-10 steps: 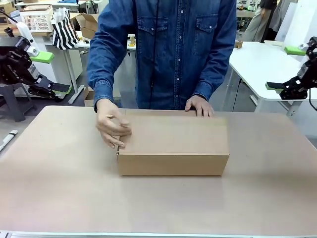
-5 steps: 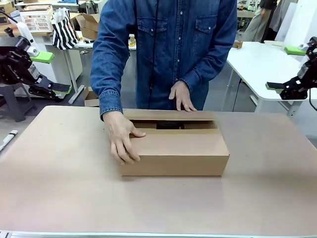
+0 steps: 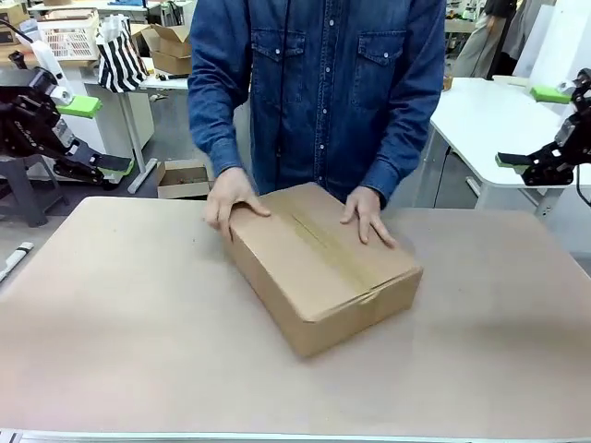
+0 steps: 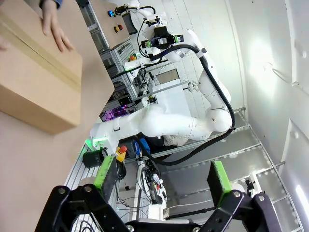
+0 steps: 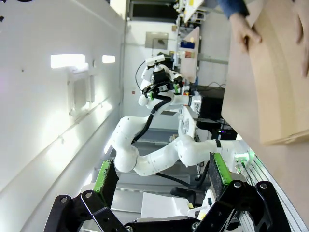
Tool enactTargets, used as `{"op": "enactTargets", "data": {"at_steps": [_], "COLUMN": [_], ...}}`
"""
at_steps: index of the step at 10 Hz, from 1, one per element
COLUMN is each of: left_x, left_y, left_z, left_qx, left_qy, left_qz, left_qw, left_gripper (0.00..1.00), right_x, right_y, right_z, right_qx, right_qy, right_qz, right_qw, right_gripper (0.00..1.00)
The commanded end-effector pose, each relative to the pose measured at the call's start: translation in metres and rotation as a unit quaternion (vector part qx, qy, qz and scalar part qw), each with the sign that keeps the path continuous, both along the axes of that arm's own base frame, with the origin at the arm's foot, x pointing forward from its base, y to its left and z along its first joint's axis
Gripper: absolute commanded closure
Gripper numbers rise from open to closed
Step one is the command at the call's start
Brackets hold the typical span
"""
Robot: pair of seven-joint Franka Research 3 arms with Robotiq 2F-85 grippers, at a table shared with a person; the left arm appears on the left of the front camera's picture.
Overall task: Pack the gift set into the box.
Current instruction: Press and hold the closed box until the human finishes sealing it.
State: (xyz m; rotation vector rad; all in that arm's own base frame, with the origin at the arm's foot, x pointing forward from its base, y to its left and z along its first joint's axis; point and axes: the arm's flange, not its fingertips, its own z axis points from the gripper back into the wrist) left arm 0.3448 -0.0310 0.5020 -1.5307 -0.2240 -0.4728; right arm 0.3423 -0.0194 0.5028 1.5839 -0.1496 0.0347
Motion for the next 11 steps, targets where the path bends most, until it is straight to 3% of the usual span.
{"op": "enactTargets", "data": {"at_steps": [1,11], "left_x": [0.0004,0.0004], "left_y": [0.0,0.0], "left_z": [0.0014,0.0014], "left_qx": [-0.013,-0.013], "left_qy": [-0.009,-0.009], "left_qz": [-0.002,-0.002], "left_qw": [1.0,1.0], "left_gripper": [0.0,0.0], "right_x": [0.004,0.004], "right_y": [0.002,0.002], "right_z": [0.0029,0.0029], "right_qx": [0.011,0.011], "right_qy": [-0.012,-0.012], "right_qz": [-0.001,-0.001], "right_qw": [1.0,1.0], "right_gripper": [0.0,0.0]}}
